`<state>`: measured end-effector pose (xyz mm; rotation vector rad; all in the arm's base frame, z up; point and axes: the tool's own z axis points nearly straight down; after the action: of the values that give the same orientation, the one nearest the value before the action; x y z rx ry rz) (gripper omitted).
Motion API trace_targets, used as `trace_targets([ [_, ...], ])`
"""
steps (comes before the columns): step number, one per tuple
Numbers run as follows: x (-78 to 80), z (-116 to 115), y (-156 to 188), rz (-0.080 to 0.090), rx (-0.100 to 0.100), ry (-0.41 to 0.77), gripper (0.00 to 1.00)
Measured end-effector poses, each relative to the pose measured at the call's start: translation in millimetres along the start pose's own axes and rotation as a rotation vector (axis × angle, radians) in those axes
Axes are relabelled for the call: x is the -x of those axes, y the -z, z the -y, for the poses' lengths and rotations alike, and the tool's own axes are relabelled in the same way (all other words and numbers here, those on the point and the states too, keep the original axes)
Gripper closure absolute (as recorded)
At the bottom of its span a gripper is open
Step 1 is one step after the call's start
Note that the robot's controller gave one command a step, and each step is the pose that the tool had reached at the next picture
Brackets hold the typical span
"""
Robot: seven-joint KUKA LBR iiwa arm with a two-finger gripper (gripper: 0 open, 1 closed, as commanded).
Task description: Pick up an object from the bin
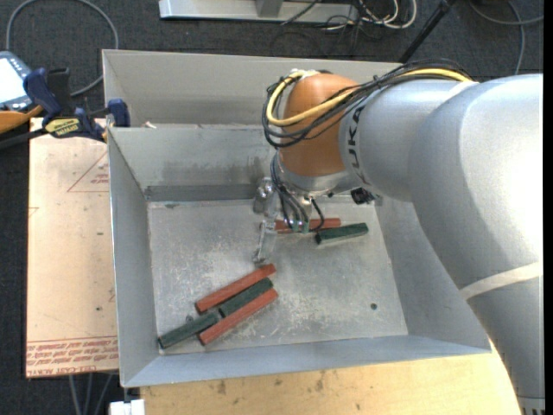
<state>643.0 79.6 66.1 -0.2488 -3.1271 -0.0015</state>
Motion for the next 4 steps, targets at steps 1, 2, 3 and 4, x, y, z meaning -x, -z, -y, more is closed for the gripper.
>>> trace_targets([
  [1, 24.3, 62, 47, 0.014, -0.001, 0.021, 0.0],
  [2, -27.7, 20, 4, 0.003, 0.002, -0.098, 0.0],
  [3, 8.1, 62, 20, 0.012, 0.0, -0.07, 0.0],
  [4, 6.5, 60, 19, 0.008, 0.0, -0.067, 1.0],
])
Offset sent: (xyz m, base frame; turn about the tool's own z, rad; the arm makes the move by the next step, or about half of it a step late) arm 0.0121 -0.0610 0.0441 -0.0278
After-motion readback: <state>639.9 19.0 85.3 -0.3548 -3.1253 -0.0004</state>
